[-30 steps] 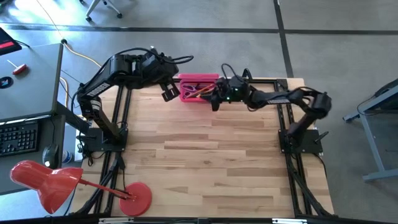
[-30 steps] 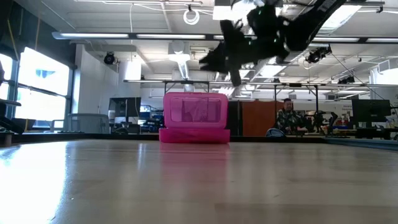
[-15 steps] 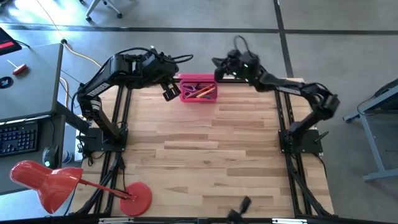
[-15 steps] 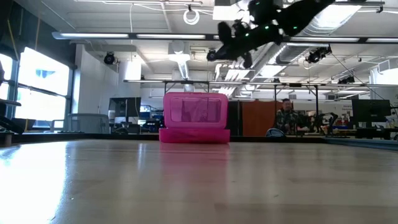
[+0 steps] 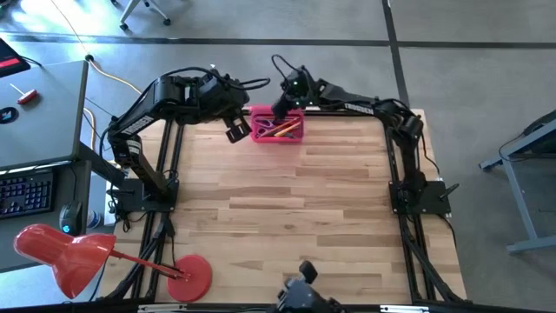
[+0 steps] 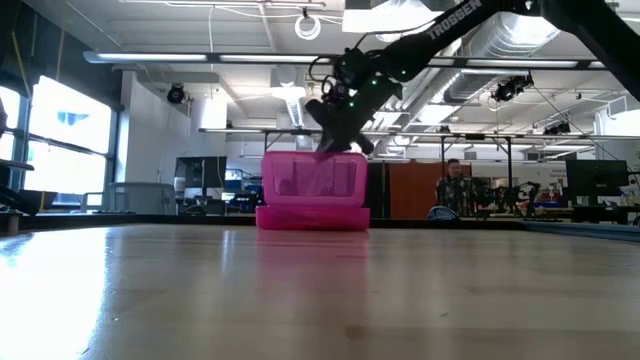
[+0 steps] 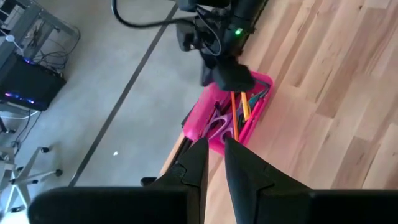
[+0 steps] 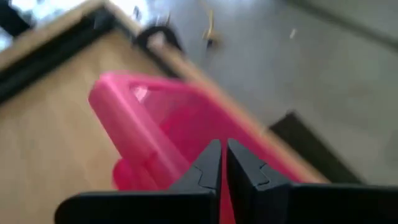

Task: Pick & place school supplies into a supply box
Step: Close the pink supply box

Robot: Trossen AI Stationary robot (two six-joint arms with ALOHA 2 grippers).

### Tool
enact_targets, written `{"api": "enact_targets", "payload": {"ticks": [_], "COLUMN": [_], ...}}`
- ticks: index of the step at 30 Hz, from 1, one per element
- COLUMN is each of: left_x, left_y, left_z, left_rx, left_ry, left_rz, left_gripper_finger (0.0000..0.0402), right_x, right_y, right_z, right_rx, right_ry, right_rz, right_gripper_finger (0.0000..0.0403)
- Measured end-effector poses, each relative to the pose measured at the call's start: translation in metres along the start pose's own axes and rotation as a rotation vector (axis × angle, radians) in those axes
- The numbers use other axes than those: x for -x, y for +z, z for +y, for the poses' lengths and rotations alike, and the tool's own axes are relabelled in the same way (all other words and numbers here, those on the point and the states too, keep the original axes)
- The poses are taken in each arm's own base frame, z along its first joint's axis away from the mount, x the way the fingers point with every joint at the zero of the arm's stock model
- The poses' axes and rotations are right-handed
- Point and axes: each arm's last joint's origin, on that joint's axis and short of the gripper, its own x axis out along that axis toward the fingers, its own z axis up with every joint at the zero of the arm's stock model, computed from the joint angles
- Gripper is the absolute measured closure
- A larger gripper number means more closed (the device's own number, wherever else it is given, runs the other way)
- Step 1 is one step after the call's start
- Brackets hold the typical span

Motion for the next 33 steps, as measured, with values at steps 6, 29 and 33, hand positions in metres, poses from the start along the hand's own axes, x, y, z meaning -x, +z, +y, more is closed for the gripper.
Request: {"api": "enact_targets", "payload": {"ticks": [6, 29, 33], "left_x": [0.000, 0.000, 0.000], "left_y": [-0.001, -0.001, -0.001], "left_z": [0.000, -0.002, -0.002], "left_rx": [-0.005, 0.023, 0.023], "left_ry": [-0.007, -0.064, -0.064], "left_rz": [0.008, 0.012, 0.011], "left_gripper_finger": [0.0318, 0.0318, 0.0318], "right_x": [0.006, -0.014, -0.018], "right_y": [-0.017, -0.103, -0.120], "right_z": [0.020, 0.045, 0.039], "right_rx": [0.023, 0.071, 0.071], "right_ry": [0.006, -0.086, -0.102], "right_rz": [0.187, 0.286, 0.337], "right_gripper_finger": [0.0402, 0.0402, 0.0402]}}
